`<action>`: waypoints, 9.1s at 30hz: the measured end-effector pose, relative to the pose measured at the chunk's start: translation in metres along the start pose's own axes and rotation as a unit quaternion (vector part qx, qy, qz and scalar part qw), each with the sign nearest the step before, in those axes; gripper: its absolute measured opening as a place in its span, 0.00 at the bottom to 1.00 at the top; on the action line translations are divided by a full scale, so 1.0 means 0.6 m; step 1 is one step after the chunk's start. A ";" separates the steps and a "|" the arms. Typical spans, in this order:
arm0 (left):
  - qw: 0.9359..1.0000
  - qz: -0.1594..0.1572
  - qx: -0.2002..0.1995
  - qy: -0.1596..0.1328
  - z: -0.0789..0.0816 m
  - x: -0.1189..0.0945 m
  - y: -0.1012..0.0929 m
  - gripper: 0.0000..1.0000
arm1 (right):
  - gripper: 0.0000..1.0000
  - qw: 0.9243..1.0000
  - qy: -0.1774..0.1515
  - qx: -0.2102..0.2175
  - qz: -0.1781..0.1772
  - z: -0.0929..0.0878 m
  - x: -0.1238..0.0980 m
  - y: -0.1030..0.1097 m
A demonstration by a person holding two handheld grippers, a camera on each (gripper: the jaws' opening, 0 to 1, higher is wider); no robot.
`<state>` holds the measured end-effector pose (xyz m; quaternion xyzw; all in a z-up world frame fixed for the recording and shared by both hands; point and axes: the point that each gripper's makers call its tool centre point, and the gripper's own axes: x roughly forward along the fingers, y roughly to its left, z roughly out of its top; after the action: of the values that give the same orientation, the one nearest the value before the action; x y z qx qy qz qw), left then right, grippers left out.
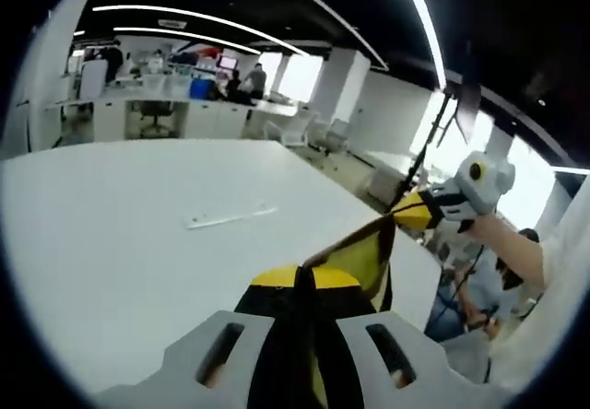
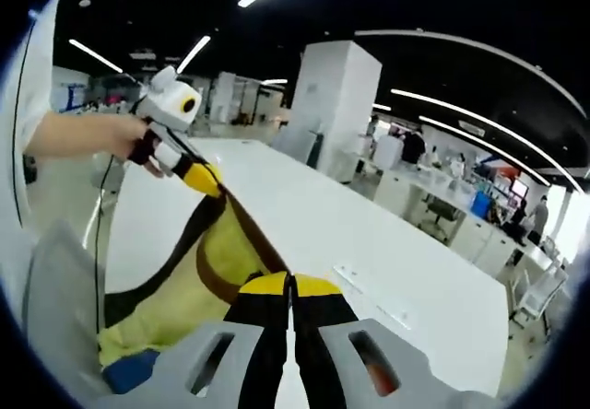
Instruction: Fold the garment on the visible template until the final outline fits inside the template.
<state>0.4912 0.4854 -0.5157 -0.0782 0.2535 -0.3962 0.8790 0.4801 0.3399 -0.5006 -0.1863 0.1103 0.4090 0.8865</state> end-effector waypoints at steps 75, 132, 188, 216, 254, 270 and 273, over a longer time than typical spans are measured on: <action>0.988 0.033 -0.122 0.084 -0.110 0.239 0.236 0.00 | 0.01 0.988 0.137 -0.021 0.065 -0.228 0.278 -0.137; 0.982 0.046 -0.095 0.157 -0.162 0.335 0.345 0.00 | 0.01 0.981 0.186 -0.017 0.052 -0.342 0.409 -0.188; 0.985 0.049 -0.099 0.134 -0.137 0.361 0.376 0.05 | 0.02 0.981 0.191 0.022 -0.001 -0.365 0.409 -0.237; 0.989 0.067 -0.072 0.114 -0.106 0.302 0.330 0.15 | 0.07 0.984 0.174 0.037 -0.001 -0.317 0.365 -0.202; 0.989 0.084 -0.053 0.113 -0.101 0.152 0.203 0.40 | 0.24 0.990 0.120 0.074 -0.016 -0.193 0.194 -0.088; 0.989 0.091 -0.042 0.106 -0.112 0.105 0.155 0.48 | 0.30 0.991 0.109 0.081 -0.012 -0.176 0.132 -0.034; 0.989 0.089 -0.043 0.108 -0.113 0.096 0.144 0.48 | 0.34 0.990 0.108 0.089 -0.011 -0.171 0.119 -0.027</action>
<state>0.5454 0.5054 -0.6254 -0.0493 0.3700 -0.3110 0.8741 0.5339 0.3361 -0.6143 -0.1510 0.2393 0.3649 0.8870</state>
